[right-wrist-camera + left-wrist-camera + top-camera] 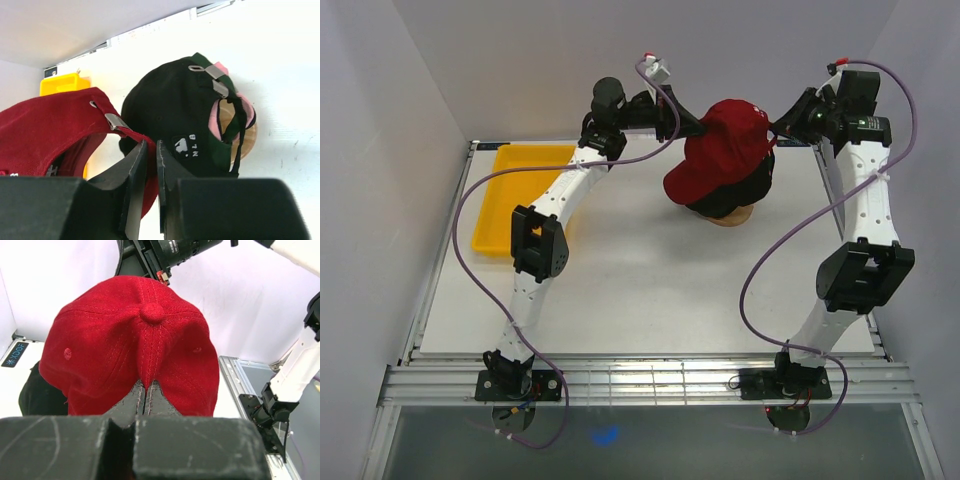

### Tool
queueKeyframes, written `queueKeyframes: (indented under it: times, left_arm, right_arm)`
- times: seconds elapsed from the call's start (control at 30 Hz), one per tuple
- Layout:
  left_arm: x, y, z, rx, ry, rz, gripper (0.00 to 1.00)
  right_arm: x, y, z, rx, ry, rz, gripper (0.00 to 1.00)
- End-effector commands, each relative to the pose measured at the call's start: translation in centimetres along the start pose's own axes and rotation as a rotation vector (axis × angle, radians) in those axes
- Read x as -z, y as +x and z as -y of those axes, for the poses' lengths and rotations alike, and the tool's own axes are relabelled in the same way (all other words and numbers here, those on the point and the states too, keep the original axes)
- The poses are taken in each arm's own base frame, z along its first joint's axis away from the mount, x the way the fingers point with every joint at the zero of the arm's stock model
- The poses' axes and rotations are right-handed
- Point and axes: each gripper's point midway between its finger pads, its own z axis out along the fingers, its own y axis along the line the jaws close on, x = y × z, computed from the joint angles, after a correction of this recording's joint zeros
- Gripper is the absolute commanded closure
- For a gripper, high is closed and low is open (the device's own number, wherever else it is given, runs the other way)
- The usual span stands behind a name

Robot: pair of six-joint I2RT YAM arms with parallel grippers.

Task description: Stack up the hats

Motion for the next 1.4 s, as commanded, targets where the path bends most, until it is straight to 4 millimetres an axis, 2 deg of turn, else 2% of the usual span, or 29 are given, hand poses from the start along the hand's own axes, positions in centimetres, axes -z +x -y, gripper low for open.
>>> queueKeyframes:
  times: [0.0, 0.4, 0.53, 0.77, 0.97, 1.1, 1.3, 1.37]
  left_arm:
    - [-0.2, 0.2, -0.5, -0.054, -0.002, -0.004, 1.00]
    - [-0.1, 4.5, -3.8, -0.069, -0.070, -0.055, 1.00]
    - [-0.2, 4.7, -4.7, -0.102, -0.106, -0.073, 1.00]
    - [-0.6, 5.3, -4.4, -0.112, -0.120, -0.086, 1.00]
    - [-0.8, 2.7, -4.4, -0.223, -0.207, -0.054, 1.00]
    - [-1.1, 2.1, -4.0, -0.248, -0.206, -0.048, 1.00]
    - [-1.4, 4.0, -4.2, -0.201, -0.207, -0.073, 1.00]
    - [-1.4, 4.6, -4.3, -0.181, -0.217, -0.075, 0.96]
  right_arm:
    - [-0.3, -1.7, 0.7, 0.037, 0.051, 0.051, 0.82]
    - [-2.5, -1.0, 1.1, 0.070, 0.090, 0.036, 0.83]
    - [-2.8, -0.8, 1.3, 0.076, 0.106, 0.033, 0.83]
    - [-3.5, 0.5, 3.1, 0.068, 0.164, 0.015, 0.84]
    - [-3.7, -0.3, 2.8, 0.066, 0.165, 0.026, 0.84]
    - [-3.7, -0.2, 3.1, 0.064, 0.180, 0.026, 0.84]
    - [-3.9, 0.8, 4.6, 0.060, 0.222, 0.006, 0.85]
    - [-4.1, 1.1, 5.3, 0.055, 0.239, -0.001, 0.86]
